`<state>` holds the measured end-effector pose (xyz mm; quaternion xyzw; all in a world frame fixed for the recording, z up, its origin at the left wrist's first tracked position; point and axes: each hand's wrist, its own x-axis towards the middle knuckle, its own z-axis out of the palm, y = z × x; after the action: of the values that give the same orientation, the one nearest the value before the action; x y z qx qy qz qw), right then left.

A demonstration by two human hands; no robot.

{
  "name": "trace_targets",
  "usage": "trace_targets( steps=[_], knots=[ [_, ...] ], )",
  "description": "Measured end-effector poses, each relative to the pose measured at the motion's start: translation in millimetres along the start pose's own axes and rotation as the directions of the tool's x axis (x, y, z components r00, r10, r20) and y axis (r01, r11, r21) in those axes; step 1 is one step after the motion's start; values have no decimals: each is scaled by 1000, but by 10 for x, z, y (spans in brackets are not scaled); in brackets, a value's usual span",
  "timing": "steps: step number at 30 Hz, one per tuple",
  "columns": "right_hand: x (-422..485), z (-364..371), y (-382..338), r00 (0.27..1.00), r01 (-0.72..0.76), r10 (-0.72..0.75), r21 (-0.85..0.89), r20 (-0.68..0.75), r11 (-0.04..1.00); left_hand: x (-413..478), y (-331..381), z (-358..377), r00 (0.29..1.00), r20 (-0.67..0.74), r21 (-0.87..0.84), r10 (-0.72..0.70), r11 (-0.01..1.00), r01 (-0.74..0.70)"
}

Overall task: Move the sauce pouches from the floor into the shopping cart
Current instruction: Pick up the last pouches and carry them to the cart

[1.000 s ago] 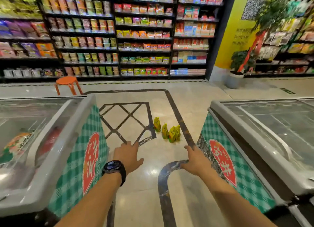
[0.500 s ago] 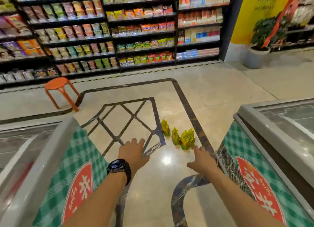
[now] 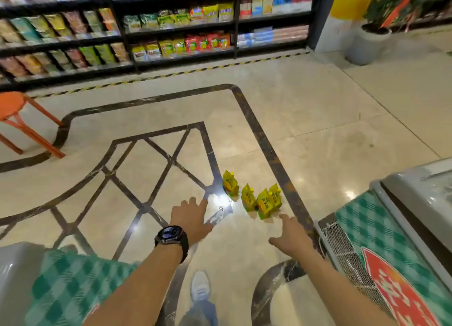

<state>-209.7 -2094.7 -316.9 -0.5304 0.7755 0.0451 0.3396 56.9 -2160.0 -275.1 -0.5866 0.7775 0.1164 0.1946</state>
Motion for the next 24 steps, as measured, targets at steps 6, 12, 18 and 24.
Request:
trace_targets(
  steps=[6, 12, 18, 24],
  knots=[
    [768, 27, -273, 992, -129, 128, 100, 15, 987, 1184, -362, -70, 995, 79, 32, 62, 997, -65],
    [1837, 260, -226, 966, -257, 244, 259, 81, 931, 2491, -427, 171, 984, 150, -18, 100, 995, -98],
    [3219, 950, 17, 949, -311, 305, 378, 78, 872, 3832, -468, 1165, 977, 200, -61, 73, 996, -62],
    [4639, 2175, 446, 942, -300, 333, 523, 33, 798, 5210, -458, 2611, 968, 209, -108, 136, 988, -115]
  ],
)
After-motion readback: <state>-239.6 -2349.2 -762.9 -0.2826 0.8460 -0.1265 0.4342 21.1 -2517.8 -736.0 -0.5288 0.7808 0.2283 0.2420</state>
